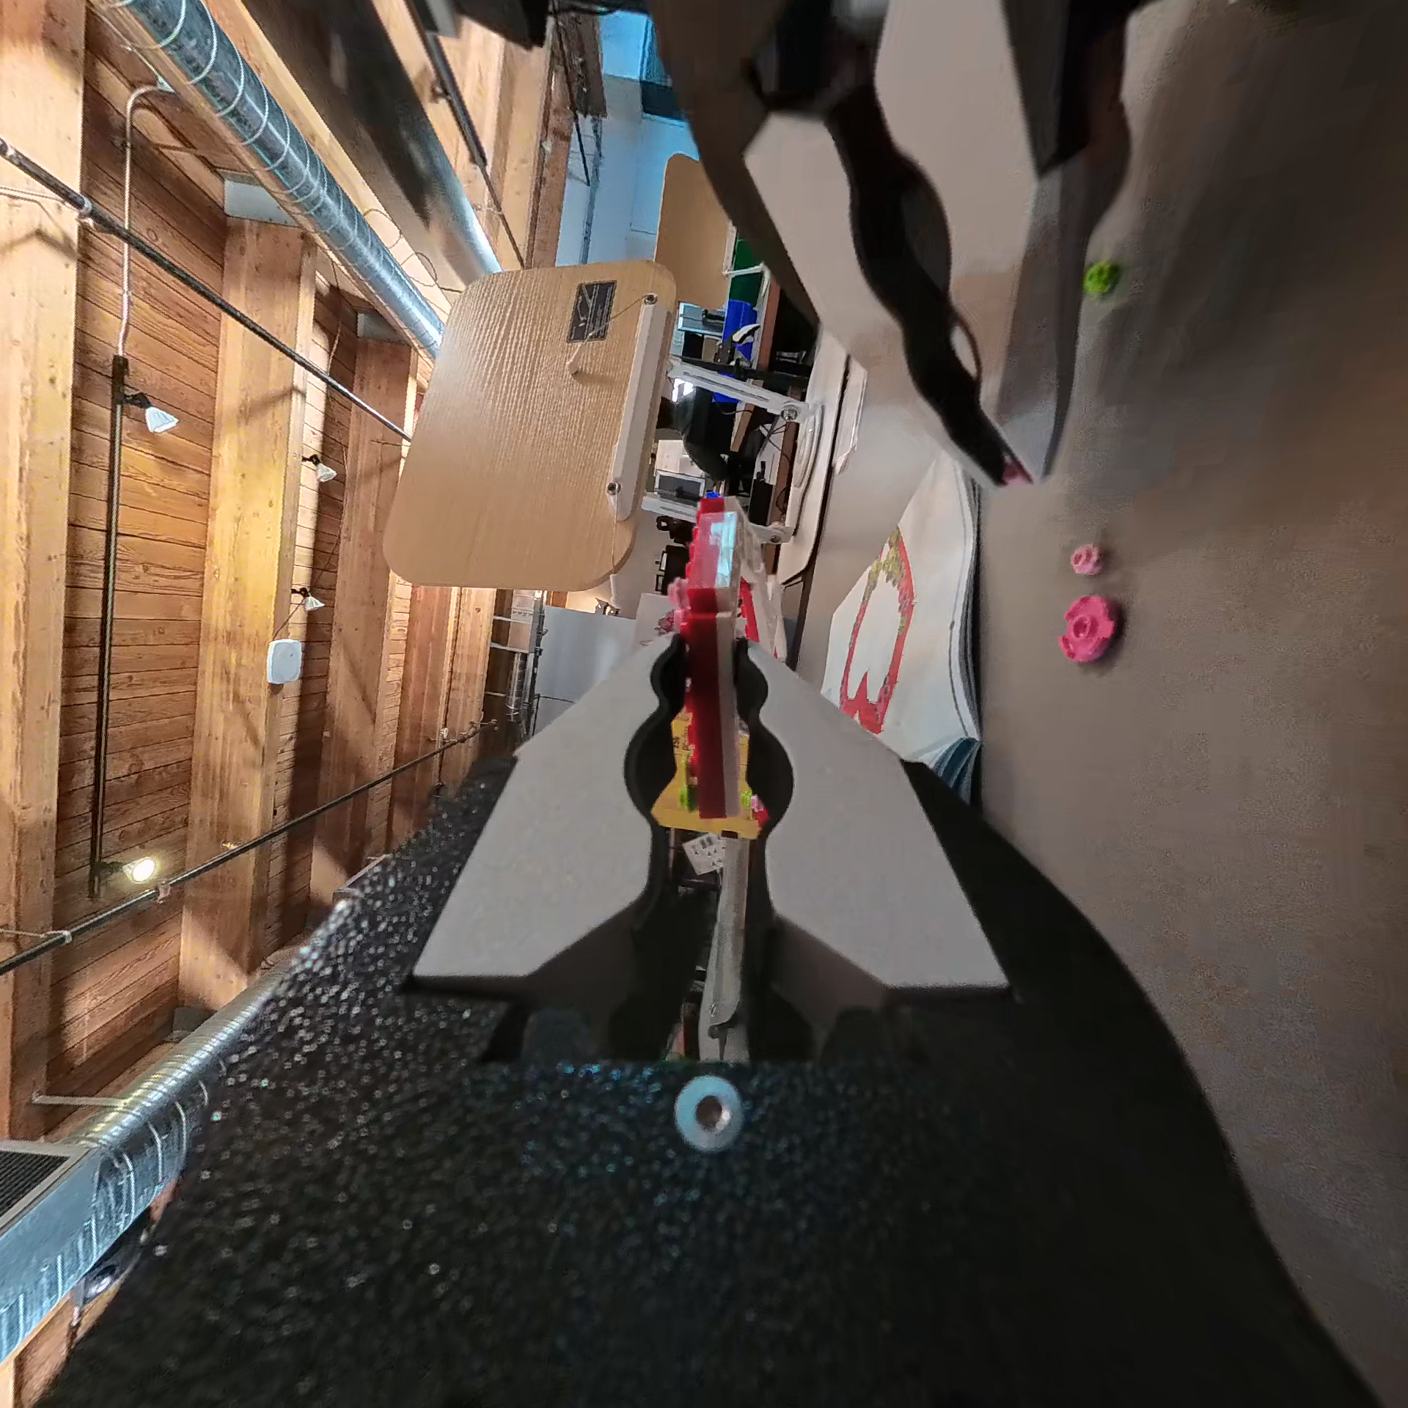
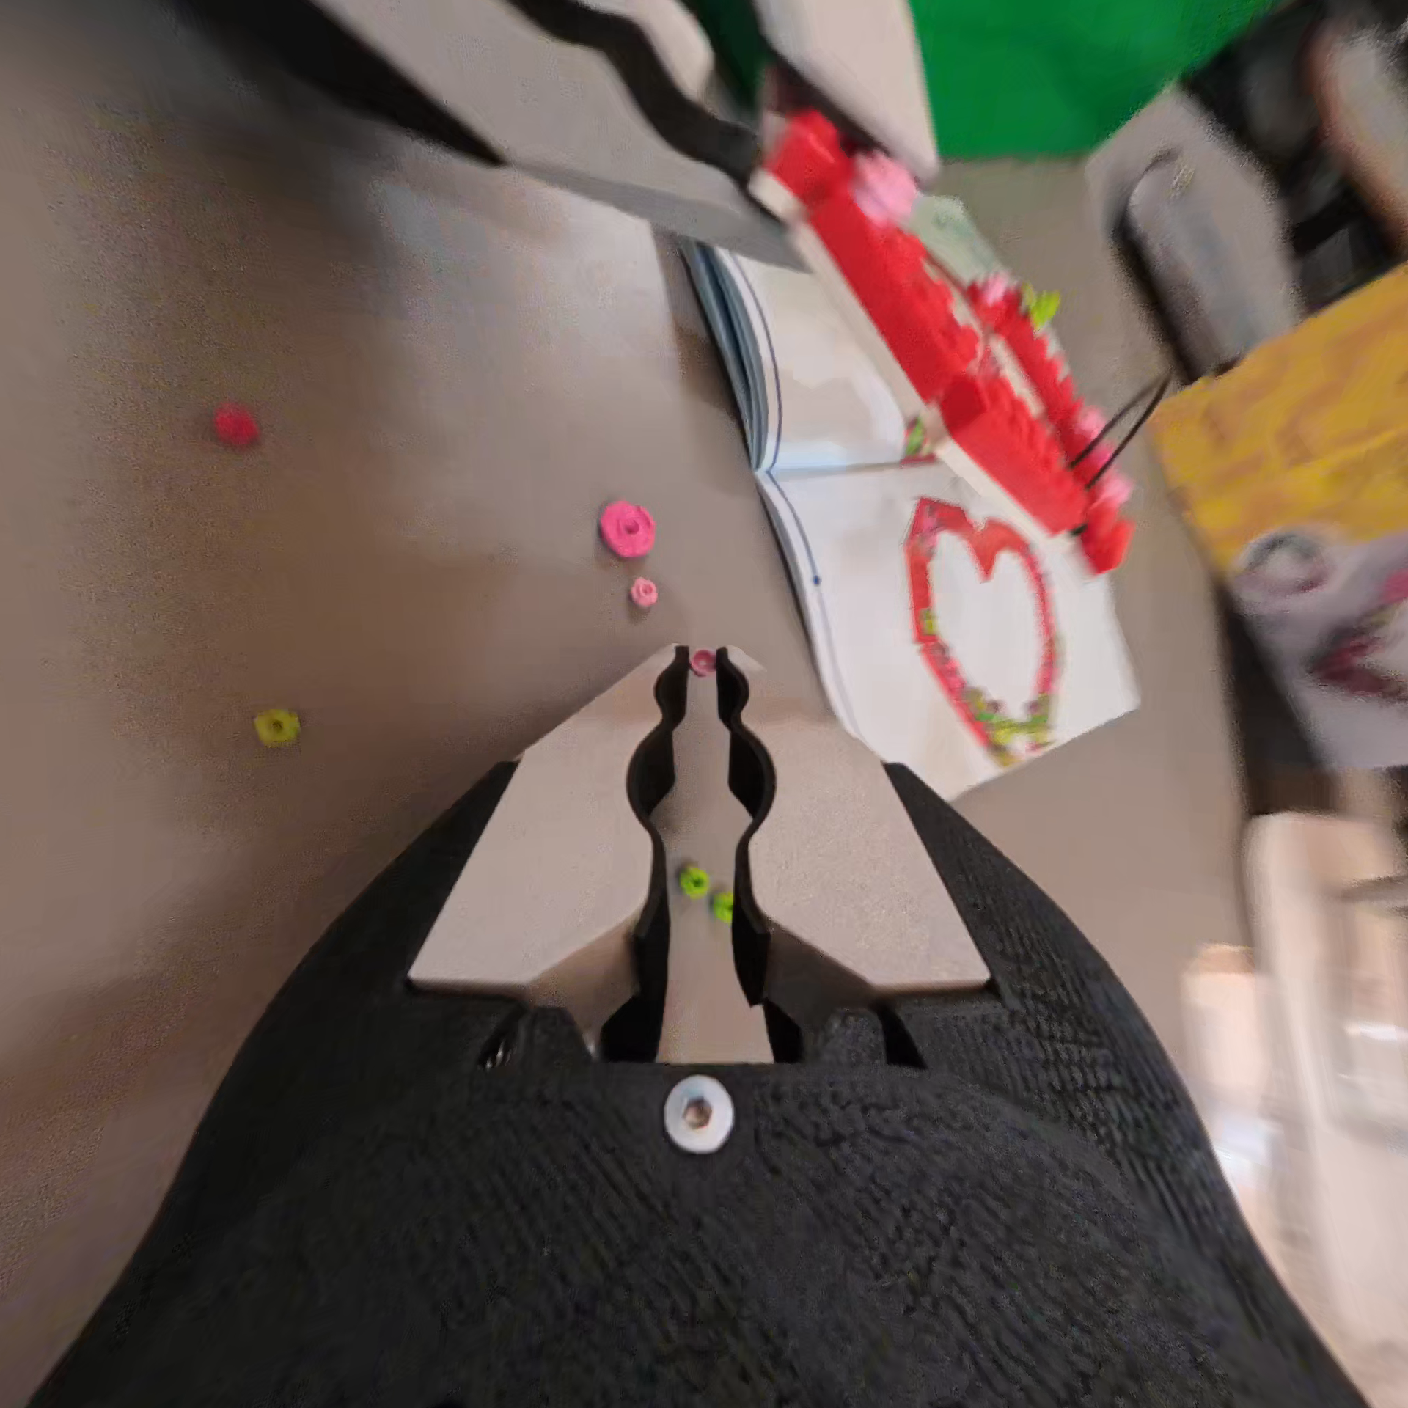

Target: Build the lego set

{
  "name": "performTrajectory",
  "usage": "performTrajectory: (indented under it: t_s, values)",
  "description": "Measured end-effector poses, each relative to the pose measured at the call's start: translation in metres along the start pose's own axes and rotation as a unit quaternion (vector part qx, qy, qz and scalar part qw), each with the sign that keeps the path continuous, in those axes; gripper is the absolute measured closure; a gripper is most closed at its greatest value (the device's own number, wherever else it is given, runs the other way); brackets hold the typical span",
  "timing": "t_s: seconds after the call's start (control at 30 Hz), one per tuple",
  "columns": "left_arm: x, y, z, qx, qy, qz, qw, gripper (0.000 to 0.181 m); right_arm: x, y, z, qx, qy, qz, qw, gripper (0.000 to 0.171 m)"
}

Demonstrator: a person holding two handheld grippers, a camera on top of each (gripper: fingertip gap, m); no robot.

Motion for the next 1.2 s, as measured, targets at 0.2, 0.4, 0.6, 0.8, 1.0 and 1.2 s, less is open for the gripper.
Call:
performTrajectory:
  t_s: [0.2, 0.4, 0.6, 0.8, 1.0, 1.2]
  values:
    - [0.005, 0.004, -0.003, 0.009, -0.016, 0.003, 1.000, 0.171, -0.031, -0.007, 0.026, -0.056, -0.080, 0.474, 0.875, 0.165]
    - [0.008, 0.008, -0.004, 0.015, -0.026, 0.006, 1.000, 0.171, -0.052, -0.014, 0.038, -0.077, -0.009, 0.686, 0.723, 0.165]
    - [0.009, 0.010, -0.005, 0.018, -0.028, 0.008, 0.999, 0.171, -0.061, -0.021, 0.040, -0.065, 0.040, 0.746, 0.661, 0.155]
    - [0.009, 0.014, -0.006, 0.026, -0.029, 0.009, 0.999, 0.171, -0.058, -0.029, 0.045, -0.043, 0.010, 0.709, 0.704, 0.151]
    - [0.011, 0.019, -0.007, 0.033, -0.033, 0.010, 0.999, 0.171, -0.037, -0.014, 0.061, -0.012, 0.009, 0.253, 0.967, 0.156]
    - [0.011, 0.022, -0.008, 0.040, -0.035, 0.011, 0.999, 0.171, -0.037, -0.024, 0.040, -0.020, 0.089, -0.163, 0.982, 0.161]
Point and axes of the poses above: each gripper's, where its closed fingertips meet, z back along the fingers, y out of its top, x = y × z across the jaws, the point moved 6 cm from there along z, back along the fingers, and after that the axes turned 14 degrees about -z, right-handed, at the moved point
